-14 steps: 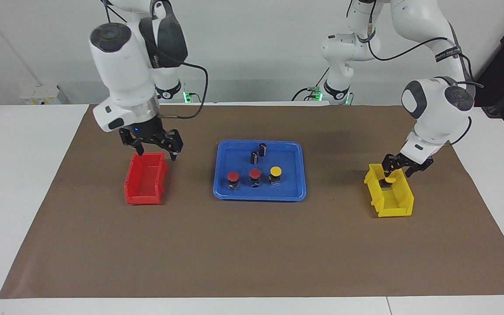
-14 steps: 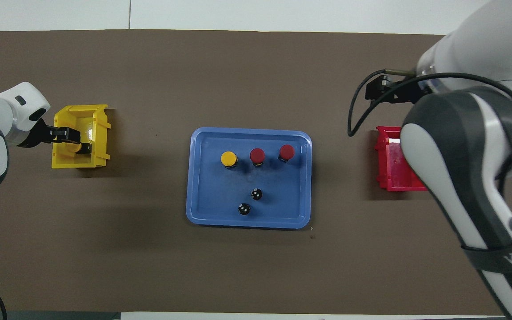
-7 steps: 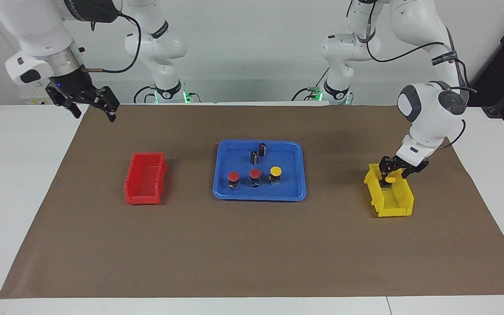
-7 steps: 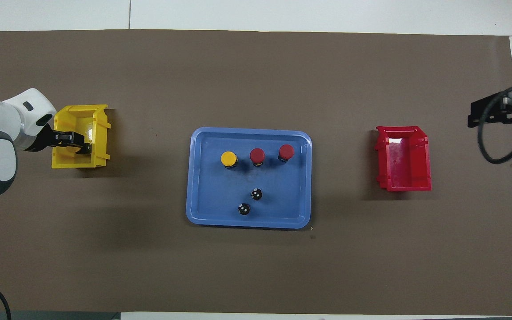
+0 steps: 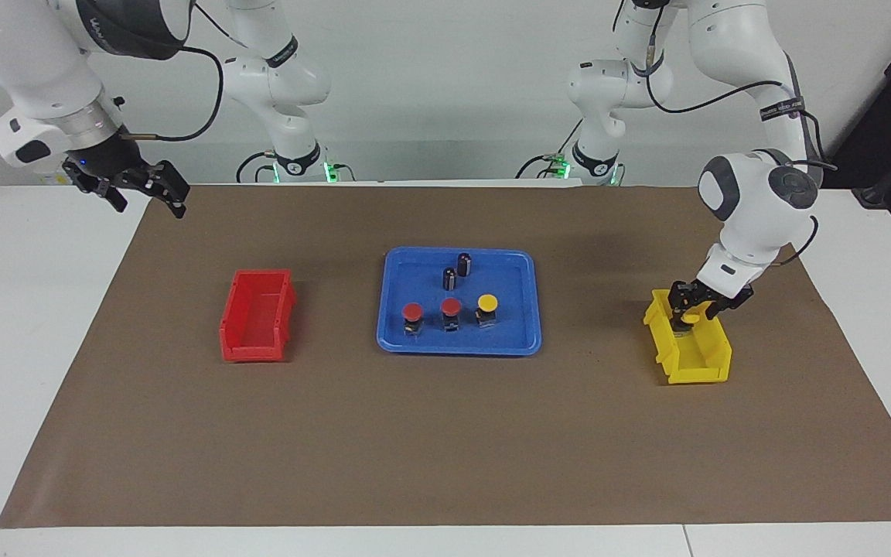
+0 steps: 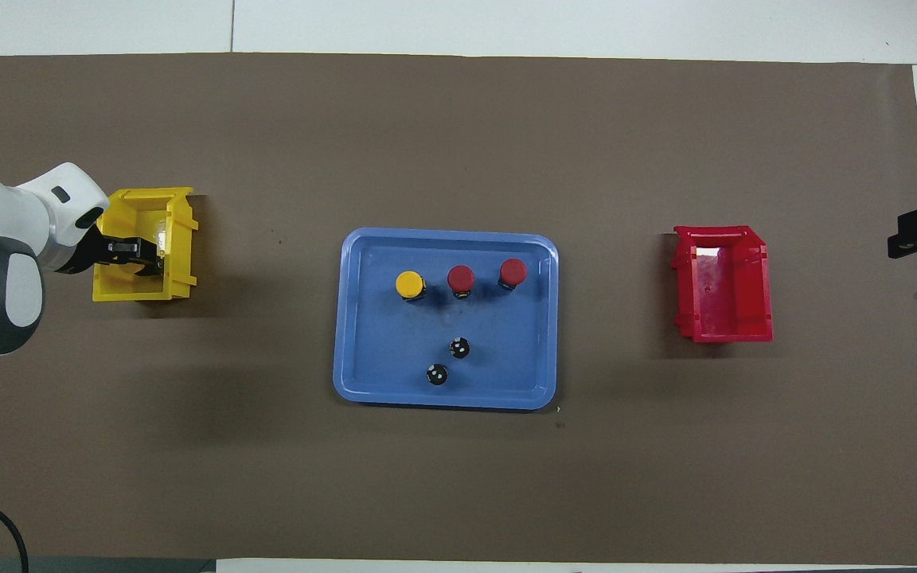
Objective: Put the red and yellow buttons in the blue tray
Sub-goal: 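Grasp the second yellow button while the right gripper withdraws to rest, then carry the yellow button with the left gripper over the blue tray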
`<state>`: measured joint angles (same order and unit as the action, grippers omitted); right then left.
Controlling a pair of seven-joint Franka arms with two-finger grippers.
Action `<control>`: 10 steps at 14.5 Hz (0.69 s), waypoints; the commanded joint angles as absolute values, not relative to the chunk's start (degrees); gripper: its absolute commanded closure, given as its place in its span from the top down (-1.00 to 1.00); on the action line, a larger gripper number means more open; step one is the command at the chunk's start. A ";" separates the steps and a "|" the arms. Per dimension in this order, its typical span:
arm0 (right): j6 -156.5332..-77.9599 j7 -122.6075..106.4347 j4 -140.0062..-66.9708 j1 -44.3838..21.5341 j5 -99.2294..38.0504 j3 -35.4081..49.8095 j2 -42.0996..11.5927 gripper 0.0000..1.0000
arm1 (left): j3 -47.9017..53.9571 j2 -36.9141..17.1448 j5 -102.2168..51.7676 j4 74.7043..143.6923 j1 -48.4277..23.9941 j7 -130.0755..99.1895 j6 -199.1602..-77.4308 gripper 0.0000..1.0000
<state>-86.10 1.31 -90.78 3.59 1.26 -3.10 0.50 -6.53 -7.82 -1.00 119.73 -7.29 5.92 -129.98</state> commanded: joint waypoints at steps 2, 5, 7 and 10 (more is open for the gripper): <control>-86.92 0.62 -92.72 3.69 0.97 -2.81 2.29 1.00 | -6.59 -7.82 -0.88 119.54 -7.91 4.57 -130.96 -0.97; -87.10 0.44 -92.55 3.87 1.14 -2.81 2.29 1.00 | -6.59 -8.88 -0.88 110.26 -7.91 4.31 -121.52 -0.97; -87.01 -0.09 -92.37 3.78 1.49 -2.81 2.20 1.00 | -6.50 -9.75 -0.70 99.46 -9.04 4.05 -109.65 -0.97; -86.84 -0.09 -92.46 3.69 1.49 -2.81 2.29 1.00 | -6.50 -12.31 -0.88 94.20 -17.37 -9.08 -106.68 -0.97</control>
